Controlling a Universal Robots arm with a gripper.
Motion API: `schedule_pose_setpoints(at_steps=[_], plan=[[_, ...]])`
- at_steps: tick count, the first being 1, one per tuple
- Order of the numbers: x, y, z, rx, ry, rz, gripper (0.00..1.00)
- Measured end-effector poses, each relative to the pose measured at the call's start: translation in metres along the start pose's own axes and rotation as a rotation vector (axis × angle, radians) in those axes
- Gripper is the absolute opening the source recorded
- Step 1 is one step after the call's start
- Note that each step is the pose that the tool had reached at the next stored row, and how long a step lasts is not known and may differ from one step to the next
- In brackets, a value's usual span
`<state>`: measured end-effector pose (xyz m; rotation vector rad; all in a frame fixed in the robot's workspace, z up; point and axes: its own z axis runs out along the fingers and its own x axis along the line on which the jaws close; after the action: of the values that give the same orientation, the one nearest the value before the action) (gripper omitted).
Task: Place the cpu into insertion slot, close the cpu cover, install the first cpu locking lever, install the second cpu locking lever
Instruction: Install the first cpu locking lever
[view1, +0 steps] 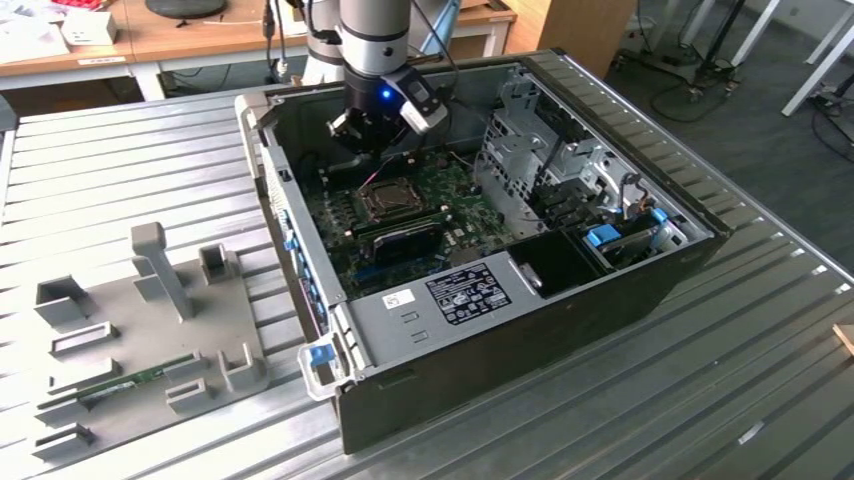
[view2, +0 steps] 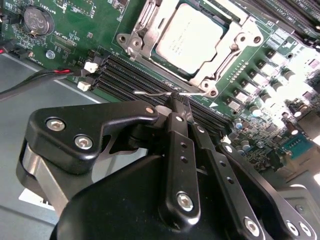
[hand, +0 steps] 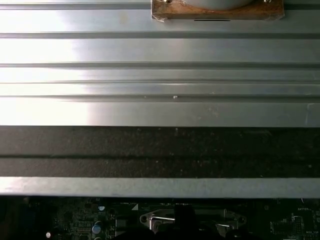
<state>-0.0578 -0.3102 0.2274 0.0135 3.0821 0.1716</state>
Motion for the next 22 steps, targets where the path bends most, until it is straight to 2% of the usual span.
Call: schedule_pose_setpoints(at_steps=[22], plan=[[-0.0018,0.0016,0.0035,-0.0023,0.0000,0.000,0.10]])
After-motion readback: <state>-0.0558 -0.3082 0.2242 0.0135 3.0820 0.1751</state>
